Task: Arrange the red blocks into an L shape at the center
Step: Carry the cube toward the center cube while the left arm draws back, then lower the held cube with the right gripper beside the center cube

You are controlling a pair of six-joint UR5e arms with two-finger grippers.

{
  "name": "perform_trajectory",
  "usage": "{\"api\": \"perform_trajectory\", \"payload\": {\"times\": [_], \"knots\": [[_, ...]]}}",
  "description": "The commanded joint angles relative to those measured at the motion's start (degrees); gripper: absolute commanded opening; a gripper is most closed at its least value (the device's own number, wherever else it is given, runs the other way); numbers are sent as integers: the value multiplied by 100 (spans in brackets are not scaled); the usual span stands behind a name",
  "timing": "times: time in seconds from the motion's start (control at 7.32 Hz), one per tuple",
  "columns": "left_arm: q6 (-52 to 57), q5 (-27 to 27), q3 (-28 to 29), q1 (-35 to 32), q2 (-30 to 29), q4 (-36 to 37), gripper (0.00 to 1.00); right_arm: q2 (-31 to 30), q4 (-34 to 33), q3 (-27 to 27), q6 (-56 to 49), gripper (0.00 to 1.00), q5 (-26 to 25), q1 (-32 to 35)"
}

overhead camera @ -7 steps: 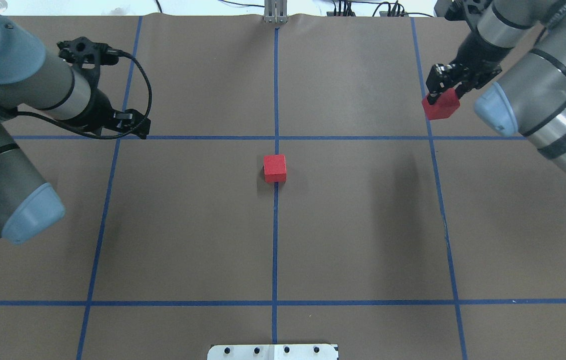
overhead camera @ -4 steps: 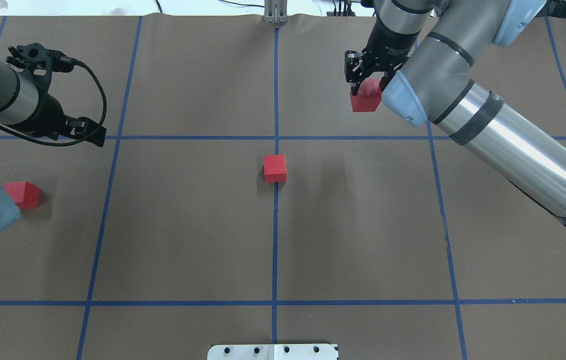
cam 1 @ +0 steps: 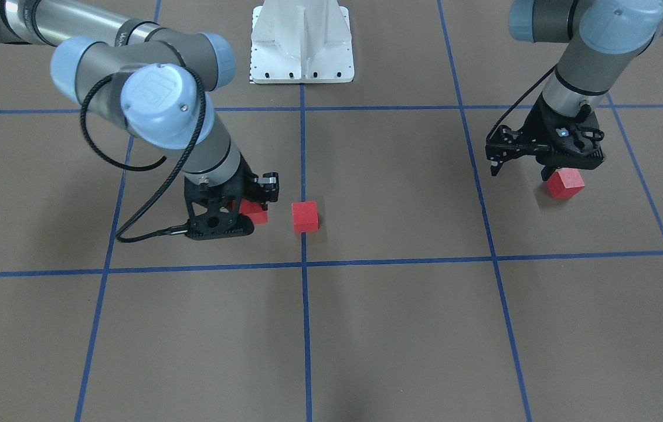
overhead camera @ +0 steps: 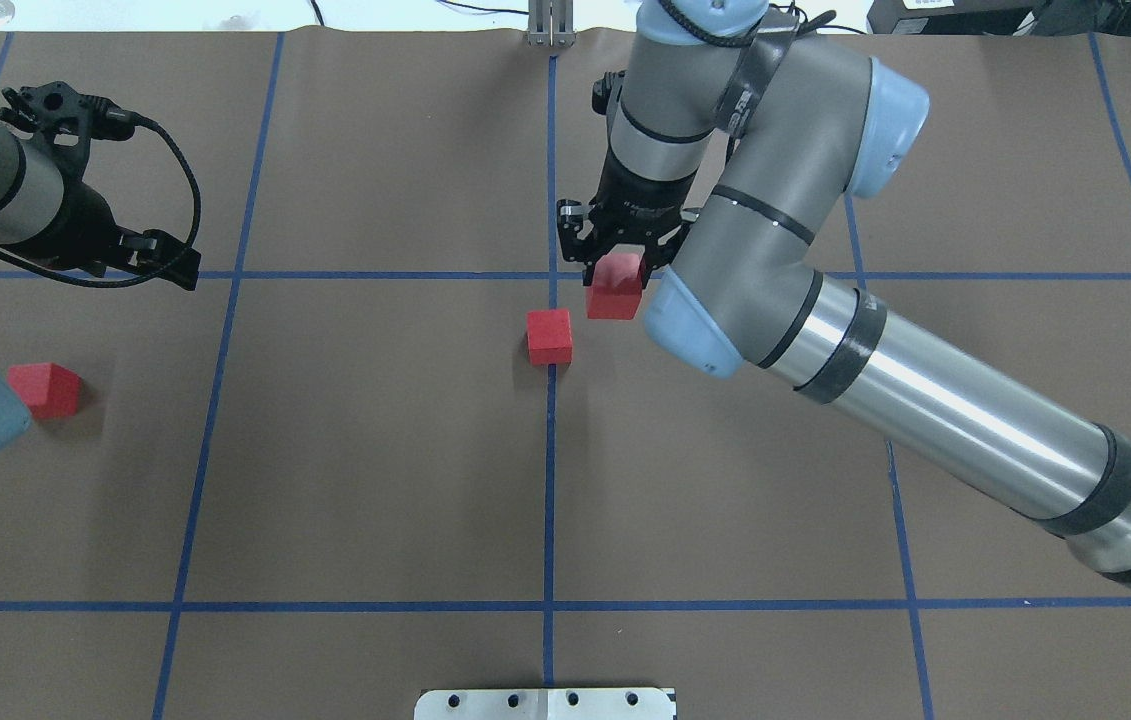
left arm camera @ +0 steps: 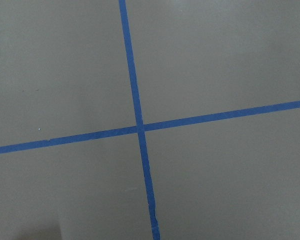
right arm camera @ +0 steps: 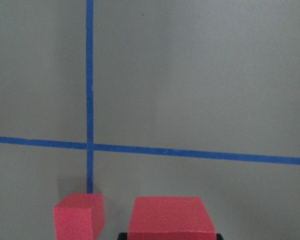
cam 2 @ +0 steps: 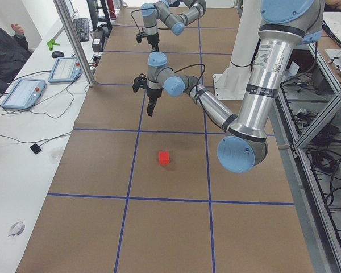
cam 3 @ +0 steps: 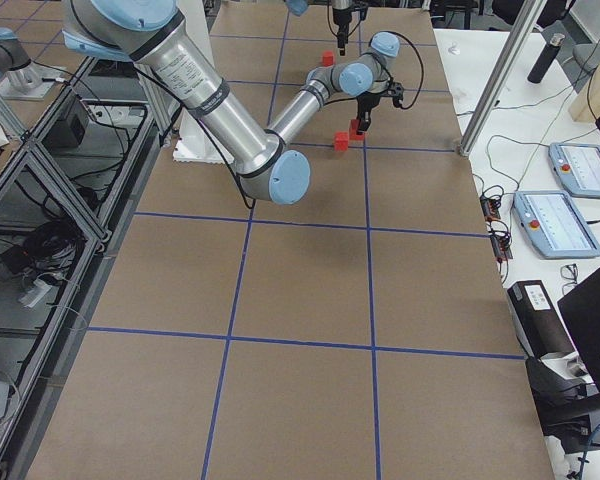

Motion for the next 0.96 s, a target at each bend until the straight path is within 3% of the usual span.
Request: {"api": "perform_trajectory", "payload": {"times": [0.0, 0.27, 0.41, 0.68, 0.82], "knots": [[6, 0, 15, -17, -16, 0, 99, 18, 7, 75, 610, 0, -623, -832], [6, 9, 15, -17, -17, 9, 99, 96, 16, 75, 610, 0, -1004, -1221], [6, 9, 23, -17, -17, 9, 99, 80, 33, -12, 584, 0, -1440, -1492], [6, 9, 32, -17, -25, 8, 99, 62, 60, -83, 540, 0, -1567, -1477], [6, 9, 32, -17, -25, 0, 99, 79, 434, -170, 609, 0, -1567, -1329]]}}
